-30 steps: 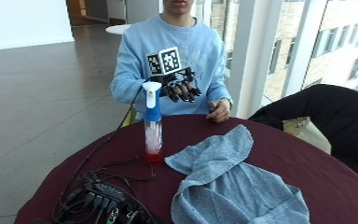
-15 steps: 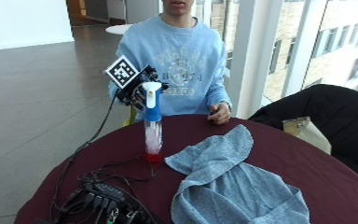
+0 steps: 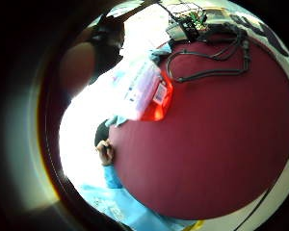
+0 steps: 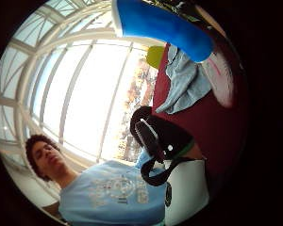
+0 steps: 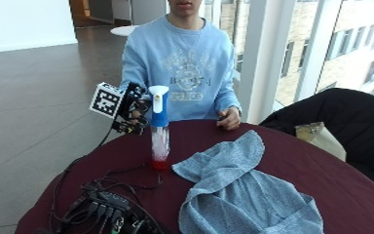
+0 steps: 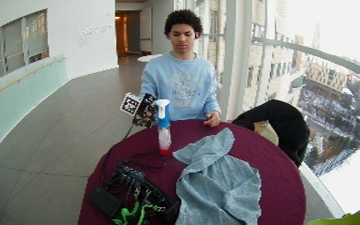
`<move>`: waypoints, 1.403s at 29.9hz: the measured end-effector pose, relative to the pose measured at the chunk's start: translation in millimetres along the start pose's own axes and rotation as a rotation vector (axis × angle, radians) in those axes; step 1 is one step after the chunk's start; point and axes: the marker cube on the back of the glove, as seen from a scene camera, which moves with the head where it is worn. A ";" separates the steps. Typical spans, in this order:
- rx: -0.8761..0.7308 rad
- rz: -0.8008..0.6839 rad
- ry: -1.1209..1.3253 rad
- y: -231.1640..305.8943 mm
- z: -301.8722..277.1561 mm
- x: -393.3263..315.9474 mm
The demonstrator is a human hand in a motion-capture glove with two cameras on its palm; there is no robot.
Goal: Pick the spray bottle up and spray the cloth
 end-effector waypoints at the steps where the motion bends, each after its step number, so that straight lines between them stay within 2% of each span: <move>1: 0.006 0.021 -0.020 -6.2 3.2 2.3; 4: -0.007 0.049 -0.070 -20.1 12.3 9.4; 8: -0.044 -0.025 -0.105 -30.9 22.1 19.7; 14: 0.022 0.101 -0.137 -44.1 36.8 19.2; 28: 0.102 0.067 -0.095 -59.9 39.4 23.4; 37: 0.076 0.053 -0.054 -81.9 38.2 15.8; 42: -0.029 0.053 -0.001 -102.1 36.4 -0.4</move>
